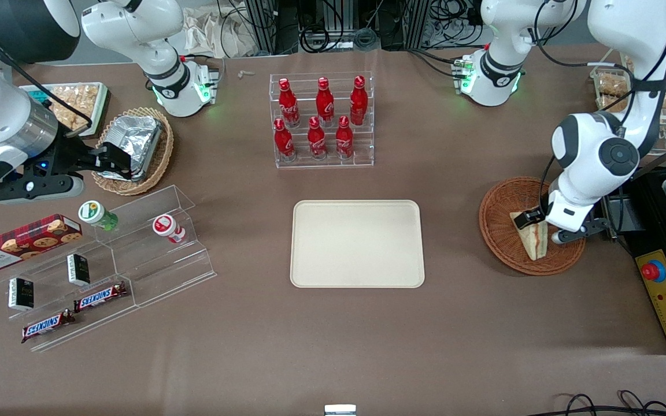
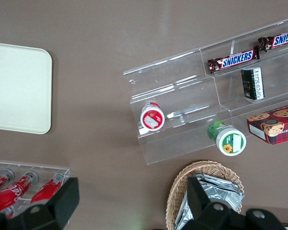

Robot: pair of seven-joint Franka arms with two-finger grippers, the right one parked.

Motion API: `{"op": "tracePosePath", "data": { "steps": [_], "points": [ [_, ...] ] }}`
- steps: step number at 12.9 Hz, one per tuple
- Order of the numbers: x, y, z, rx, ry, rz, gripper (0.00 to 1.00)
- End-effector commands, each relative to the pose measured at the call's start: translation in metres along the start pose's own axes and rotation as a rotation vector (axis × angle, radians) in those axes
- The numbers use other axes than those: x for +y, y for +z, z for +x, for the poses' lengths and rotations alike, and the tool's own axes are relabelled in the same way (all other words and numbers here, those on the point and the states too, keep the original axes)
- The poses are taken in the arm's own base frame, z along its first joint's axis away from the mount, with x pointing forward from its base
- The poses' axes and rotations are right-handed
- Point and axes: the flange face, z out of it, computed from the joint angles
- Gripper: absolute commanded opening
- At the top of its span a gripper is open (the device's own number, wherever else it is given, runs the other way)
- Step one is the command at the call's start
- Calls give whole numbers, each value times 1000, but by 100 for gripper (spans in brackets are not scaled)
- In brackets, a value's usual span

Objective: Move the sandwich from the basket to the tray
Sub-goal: 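Close the left gripper on the sandwich wedge's crust edge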

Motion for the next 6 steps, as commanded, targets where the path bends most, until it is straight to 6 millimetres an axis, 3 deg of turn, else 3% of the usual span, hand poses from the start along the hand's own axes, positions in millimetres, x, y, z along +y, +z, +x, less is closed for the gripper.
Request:
{"op": "tracePosePath", "data": {
  "steps": [1, 2, 3, 4, 6],
  "points": [
    [-1, 22, -3, 18, 34, 7, 98],
    [-1, 24, -3, 17, 36, 6, 83],
    [-1, 24, -2, 20, 36, 5, 50],
    [-1, 24, -2, 20, 36, 5, 28],
    [-1, 22, -2, 23, 34, 4, 3]
  ]
}}
